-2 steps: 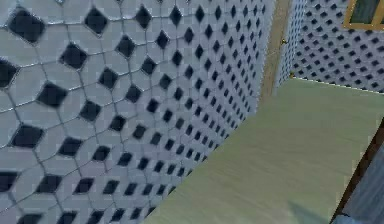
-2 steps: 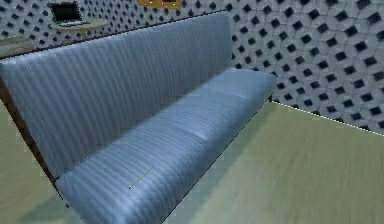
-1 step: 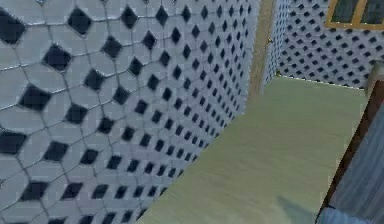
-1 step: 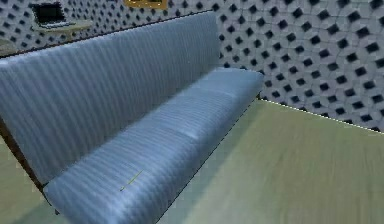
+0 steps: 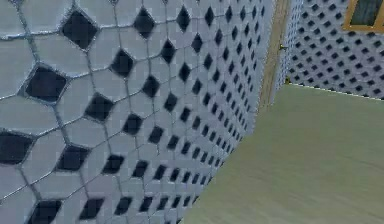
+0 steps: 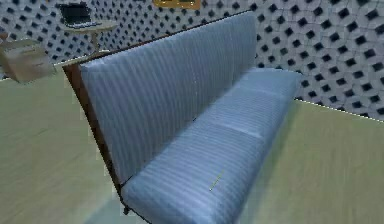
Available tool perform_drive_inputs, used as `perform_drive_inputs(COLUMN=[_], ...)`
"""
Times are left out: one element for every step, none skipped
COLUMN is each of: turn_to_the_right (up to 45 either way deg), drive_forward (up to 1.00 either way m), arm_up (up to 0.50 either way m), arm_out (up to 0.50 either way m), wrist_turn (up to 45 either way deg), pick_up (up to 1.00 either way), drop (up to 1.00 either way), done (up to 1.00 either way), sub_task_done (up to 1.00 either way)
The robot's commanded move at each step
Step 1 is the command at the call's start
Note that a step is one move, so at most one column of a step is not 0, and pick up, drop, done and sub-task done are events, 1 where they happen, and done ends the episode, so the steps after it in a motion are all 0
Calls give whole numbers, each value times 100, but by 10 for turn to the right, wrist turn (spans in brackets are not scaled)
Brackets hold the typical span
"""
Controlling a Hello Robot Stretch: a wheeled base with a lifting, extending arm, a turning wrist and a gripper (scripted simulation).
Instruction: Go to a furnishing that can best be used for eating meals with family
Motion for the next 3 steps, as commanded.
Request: perform_drive_inputs(turn_to_the_right=[300,0,120], drive_forward=[0,100,0], arm_up=[0,0,0], arm_out=[0,0,0], wrist_turn=[0,0,0], pick_up=[0,0,0], drop=[0,0,0], done=[0,0,0], sub_task_done=[0,0,0])
